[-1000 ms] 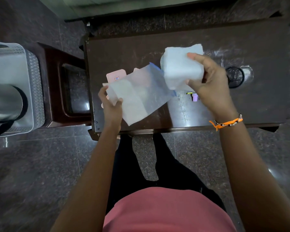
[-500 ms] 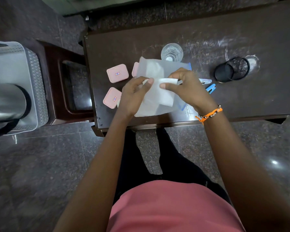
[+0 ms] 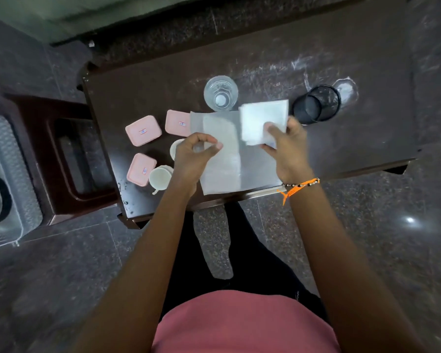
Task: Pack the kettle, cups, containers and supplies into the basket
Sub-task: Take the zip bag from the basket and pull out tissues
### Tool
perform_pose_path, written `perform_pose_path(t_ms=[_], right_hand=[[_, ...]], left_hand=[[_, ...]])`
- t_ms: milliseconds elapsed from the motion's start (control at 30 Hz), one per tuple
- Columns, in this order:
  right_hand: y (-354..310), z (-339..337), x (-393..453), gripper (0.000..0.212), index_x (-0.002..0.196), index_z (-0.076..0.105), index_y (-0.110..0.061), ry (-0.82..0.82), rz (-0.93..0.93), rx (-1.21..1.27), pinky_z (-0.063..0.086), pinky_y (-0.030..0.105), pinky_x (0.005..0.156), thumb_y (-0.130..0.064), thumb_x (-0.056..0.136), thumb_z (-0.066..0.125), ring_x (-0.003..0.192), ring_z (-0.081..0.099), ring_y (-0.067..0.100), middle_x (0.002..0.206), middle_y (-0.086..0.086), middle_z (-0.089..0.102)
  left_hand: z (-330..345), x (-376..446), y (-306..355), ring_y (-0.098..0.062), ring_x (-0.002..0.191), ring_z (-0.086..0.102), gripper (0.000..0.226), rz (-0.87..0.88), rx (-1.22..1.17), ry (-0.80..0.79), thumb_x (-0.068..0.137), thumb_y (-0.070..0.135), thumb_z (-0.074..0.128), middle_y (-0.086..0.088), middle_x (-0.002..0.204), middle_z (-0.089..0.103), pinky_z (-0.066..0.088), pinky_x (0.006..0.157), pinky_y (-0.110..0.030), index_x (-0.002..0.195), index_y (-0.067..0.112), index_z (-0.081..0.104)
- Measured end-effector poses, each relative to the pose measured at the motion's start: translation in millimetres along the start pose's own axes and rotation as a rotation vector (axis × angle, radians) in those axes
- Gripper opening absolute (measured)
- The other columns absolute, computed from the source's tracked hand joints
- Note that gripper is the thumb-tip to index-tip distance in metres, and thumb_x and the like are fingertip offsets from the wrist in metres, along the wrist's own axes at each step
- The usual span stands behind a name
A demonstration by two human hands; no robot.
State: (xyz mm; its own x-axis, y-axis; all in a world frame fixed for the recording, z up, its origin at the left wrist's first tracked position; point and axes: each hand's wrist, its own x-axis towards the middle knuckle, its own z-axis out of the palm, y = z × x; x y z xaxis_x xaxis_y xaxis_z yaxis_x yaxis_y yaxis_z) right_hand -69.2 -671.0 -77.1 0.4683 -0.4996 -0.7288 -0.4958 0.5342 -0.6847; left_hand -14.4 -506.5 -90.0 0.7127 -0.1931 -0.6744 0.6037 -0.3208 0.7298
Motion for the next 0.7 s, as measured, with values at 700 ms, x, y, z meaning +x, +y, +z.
perform_pose_path(t_ms=[700], right_hand=[[-34.3, -84.7, 122.1, 0.043, 0.120, 0.044, -0.002, 0.465, -0.389, -1.102, 0.044, 0.042, 0.077, 0.010, 0.079, 0.036, 0.105, 0.055, 0.037, 0.116, 0.017, 0.059]], left_hand=[[23.6, 40.3, -32.8, -0.020, 0.114, 0.051, 0.094, -0.180, 0.153, -0.249, 0.074, -0.018, 0.059, 0.013, 0.121, 0.047, 0.047, 0.092, -0.038, 0.143, 0.029, 0.016]])
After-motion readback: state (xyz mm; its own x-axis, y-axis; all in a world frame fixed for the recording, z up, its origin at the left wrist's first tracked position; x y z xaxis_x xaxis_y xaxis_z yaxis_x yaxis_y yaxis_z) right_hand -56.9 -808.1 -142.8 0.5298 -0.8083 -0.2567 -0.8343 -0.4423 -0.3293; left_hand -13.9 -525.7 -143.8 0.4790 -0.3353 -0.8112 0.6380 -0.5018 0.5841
